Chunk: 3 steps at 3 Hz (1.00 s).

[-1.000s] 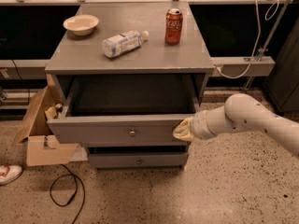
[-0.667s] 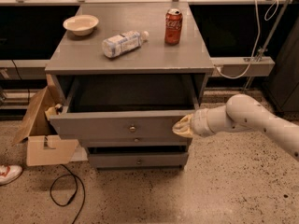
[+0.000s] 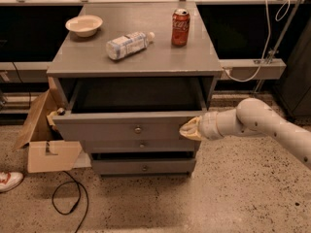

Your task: Close top drawer

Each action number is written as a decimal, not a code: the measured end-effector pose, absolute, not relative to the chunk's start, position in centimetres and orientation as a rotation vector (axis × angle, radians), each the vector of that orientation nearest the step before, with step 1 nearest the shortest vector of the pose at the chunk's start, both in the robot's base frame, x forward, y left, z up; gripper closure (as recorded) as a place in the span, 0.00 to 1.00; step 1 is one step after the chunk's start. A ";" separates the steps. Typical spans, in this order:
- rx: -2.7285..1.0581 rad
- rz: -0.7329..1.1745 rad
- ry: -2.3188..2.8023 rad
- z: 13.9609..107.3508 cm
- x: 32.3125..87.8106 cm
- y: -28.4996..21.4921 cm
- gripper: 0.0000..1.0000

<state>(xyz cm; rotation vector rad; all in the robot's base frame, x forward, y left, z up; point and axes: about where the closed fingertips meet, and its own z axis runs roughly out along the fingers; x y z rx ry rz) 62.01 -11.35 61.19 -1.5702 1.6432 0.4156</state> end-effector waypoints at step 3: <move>-1.492 0.240 1.675 61.3 66.7 -13.0 1.00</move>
Offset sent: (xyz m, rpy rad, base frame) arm 0.0514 -0.0237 0.0108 -0.0968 -0.1281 -0.1672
